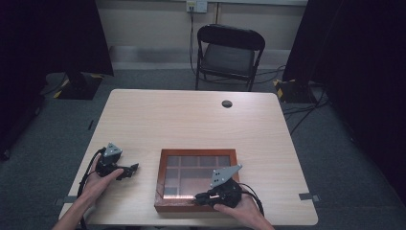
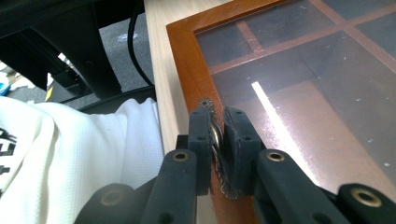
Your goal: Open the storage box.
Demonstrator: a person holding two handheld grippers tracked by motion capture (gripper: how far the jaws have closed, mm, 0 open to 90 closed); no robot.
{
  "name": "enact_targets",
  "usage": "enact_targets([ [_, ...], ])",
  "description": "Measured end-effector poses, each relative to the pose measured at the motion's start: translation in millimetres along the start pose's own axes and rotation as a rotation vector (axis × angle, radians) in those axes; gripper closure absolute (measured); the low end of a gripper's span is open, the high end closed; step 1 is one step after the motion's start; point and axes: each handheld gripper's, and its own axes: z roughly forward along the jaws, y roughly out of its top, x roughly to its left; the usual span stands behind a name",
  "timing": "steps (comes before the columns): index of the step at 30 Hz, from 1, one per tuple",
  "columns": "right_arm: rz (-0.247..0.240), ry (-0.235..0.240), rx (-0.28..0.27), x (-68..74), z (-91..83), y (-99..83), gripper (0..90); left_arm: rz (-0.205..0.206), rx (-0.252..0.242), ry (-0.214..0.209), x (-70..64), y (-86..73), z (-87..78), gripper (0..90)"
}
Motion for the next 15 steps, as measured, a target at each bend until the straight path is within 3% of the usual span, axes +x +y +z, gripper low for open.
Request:
enact_targets([
  [15,-0.008,0.004,0.013,-3.3,-0.2,4.7,82.7,-0.019,0.005,-0.016,-1.3,-0.8,-5.7,16.9],
])
